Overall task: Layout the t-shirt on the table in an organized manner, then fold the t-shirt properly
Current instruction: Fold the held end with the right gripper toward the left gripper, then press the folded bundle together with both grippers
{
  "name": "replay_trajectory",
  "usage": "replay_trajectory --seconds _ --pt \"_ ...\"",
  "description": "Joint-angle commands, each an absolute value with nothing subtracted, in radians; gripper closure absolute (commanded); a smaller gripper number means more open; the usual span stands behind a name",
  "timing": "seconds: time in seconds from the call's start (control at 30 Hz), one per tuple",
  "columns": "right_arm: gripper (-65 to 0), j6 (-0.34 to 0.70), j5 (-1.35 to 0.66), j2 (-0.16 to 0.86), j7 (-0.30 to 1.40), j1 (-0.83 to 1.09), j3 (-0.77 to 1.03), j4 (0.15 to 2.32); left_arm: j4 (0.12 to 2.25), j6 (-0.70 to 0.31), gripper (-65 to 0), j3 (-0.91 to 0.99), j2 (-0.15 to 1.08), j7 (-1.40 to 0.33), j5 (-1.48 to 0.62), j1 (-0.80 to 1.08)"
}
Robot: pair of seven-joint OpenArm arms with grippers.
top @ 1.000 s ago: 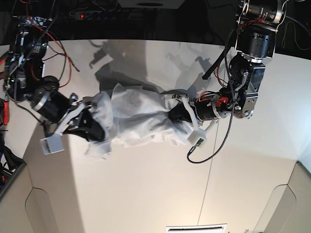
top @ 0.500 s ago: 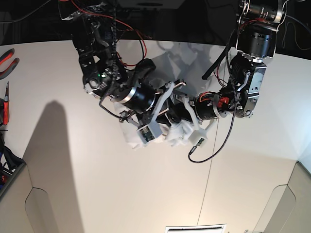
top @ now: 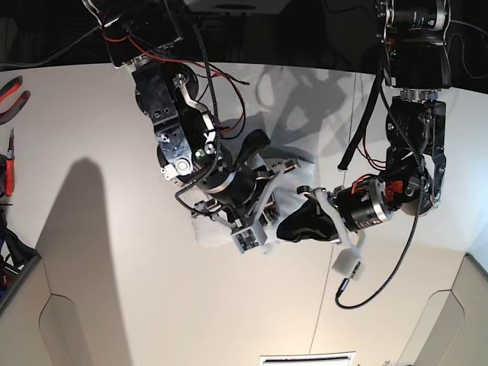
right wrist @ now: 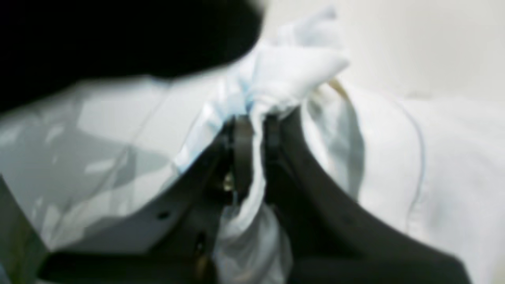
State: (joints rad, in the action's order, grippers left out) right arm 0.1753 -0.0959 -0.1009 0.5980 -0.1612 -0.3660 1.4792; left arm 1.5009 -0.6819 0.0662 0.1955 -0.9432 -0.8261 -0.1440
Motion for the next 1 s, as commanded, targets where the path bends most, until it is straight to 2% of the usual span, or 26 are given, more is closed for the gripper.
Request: replay_trajectory --seconds 0.0,0.3,0.67,0.97 --pt "0.0 0.172 -0.094 -0.126 0.567 -0.188 -0.369 1.498 1.520 -0.693 0.0 0.068 0.200 -0.925 -0.857 -0.163" --pt "0.0 0.064 0.023 -0.152 0.509 -0.246 -0.381 1.459 1.520 -0.693 0.0 0.068 0.200 -0.925 -0.908 -0.152" --pt "0.0 0.078 0.022 -0.152 0.381 -0.392 -0.471 1.150 1.520 -0.698 0.0 0.068 0.199 -0.923 -0.939 -0.155" --pt "0.0 0.077 0.024 -0.152 0.344 -0.404 -0.603 1.008 1.520 -0.698 0.0 0.068 0.199 -0.905 -0.902 -0.212"
